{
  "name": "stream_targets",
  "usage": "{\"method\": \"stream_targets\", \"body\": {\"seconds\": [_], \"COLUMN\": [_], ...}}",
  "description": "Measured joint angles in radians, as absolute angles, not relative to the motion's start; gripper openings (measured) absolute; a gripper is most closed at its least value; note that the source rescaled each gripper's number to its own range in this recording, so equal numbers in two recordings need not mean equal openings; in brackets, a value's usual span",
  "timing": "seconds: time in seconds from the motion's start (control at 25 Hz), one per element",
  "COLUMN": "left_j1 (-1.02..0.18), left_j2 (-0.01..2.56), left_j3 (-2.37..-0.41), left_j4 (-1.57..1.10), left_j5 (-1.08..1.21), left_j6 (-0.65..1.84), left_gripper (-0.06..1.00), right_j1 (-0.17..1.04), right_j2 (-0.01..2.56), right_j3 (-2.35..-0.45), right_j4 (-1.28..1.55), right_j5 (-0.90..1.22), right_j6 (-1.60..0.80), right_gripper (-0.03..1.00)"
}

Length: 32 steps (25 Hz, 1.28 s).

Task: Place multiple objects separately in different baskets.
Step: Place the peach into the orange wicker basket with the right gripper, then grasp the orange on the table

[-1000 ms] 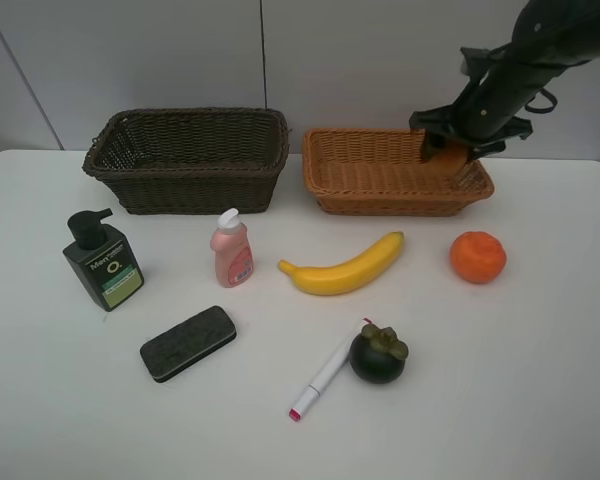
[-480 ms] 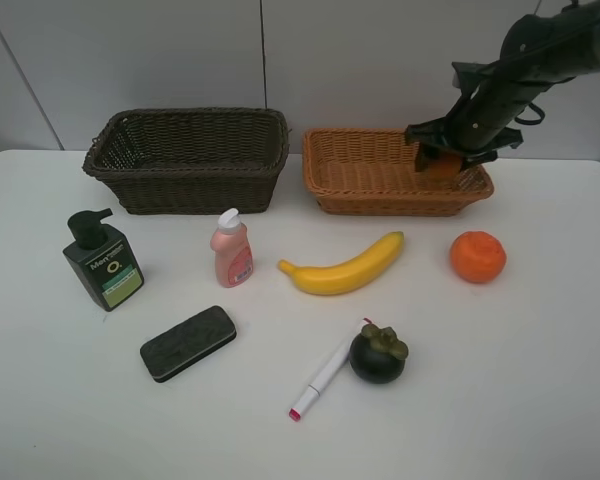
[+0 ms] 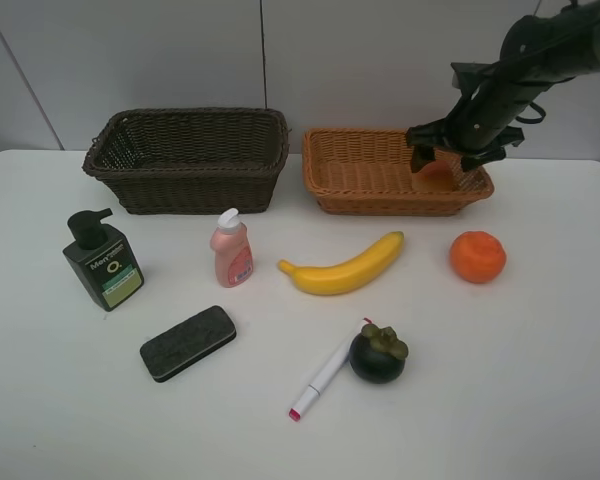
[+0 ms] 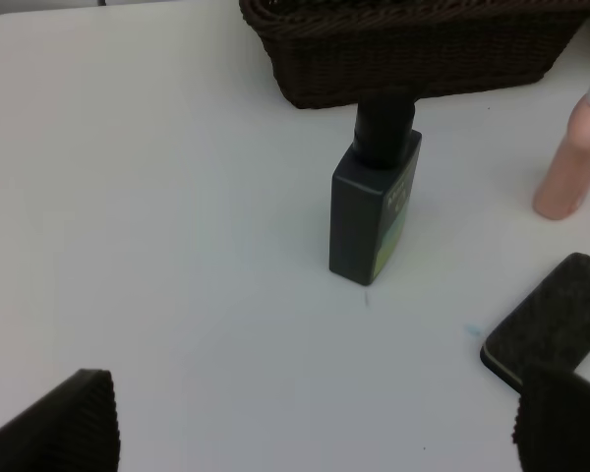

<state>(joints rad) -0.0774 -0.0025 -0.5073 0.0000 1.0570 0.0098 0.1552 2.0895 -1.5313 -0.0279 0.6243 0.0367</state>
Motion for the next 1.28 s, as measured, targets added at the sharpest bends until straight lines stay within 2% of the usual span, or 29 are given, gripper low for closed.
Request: {"method": "stream_targets", "body": {"seconds": [0.44, 0.6, 0.96, 1.12, 1.28], "left_j1": [-0.077, -0.077, -0.077, -0.077, -0.077], "left_j2": [-0.003, -0.003, -0.003, -0.003, -0.003], "left_j3": [-0.507, -0.507, -0.507, -0.507, -0.507], "left_j4": [0.000, 0.000, 0.000, 0.000, 0.000], "left_j5": [1.057, 1.057, 1.057, 1.057, 1.057], "left_j6": [0.010, 0.010, 0.010, 0.010, 0.010], "left_gripper": [1.00, 1.00, 1.00, 1.00, 1.00], "right_j1": [0.155, 0.155, 0.155, 0.155, 0.155], "right_j2": [2.004, 1.919, 1.809, 1.799, 1.798], "right_j3": [-1.531, -1.531, -1.534, -1.495, -1.385], "right_j4": [-0.028, -0.032, -0.039, -0.032, -0.028], "right_j5": [0.644, 0.744, 1.154, 1.201, 1.141], "right_j6": [0.037, 0.037, 0.038, 0.038, 0.038], "right_gripper": [0.98, 0.98, 0.98, 0.98, 0.98]}}
